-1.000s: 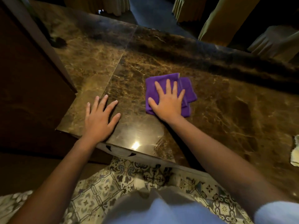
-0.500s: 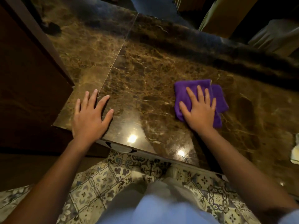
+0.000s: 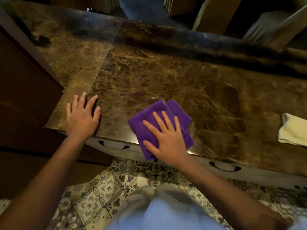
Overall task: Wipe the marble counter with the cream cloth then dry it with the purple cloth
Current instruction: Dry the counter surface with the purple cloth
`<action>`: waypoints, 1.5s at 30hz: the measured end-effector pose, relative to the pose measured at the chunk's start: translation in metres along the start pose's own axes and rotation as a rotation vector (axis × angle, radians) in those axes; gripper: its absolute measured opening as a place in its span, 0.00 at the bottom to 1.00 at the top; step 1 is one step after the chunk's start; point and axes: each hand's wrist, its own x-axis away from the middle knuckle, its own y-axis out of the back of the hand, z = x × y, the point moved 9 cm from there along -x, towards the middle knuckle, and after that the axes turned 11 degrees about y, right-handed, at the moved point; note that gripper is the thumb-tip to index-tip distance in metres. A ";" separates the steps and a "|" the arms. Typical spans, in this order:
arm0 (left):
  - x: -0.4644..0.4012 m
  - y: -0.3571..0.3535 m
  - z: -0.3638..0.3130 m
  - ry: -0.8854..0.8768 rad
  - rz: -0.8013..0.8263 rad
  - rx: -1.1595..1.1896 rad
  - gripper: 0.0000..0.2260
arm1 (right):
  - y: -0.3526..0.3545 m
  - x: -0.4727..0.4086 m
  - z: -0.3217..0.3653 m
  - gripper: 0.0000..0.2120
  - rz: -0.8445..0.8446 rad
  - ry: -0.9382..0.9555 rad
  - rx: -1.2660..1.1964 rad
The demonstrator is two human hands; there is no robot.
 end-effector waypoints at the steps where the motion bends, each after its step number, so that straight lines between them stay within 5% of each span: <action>1: 0.006 -0.002 -0.007 0.027 0.009 0.000 0.23 | 0.003 0.024 -0.017 0.32 -0.008 -0.043 0.010; 12: 0.078 -0.024 -0.115 -0.104 0.033 0.042 0.28 | 0.045 0.210 -0.212 0.36 -0.035 -0.643 0.093; 27: 0.075 -0.029 -0.119 -0.026 -0.008 -0.007 0.31 | 0.066 0.055 -0.325 0.36 -0.023 -0.690 0.008; 37: 0.075 -0.029 -0.117 -0.031 -0.052 0.011 0.31 | 0.029 0.123 -0.154 0.34 -0.027 -0.215 0.054; 45: 0.076 -0.025 -0.118 -0.026 -0.074 0.023 0.30 | 0.046 0.005 -0.266 0.35 -0.039 -0.464 0.025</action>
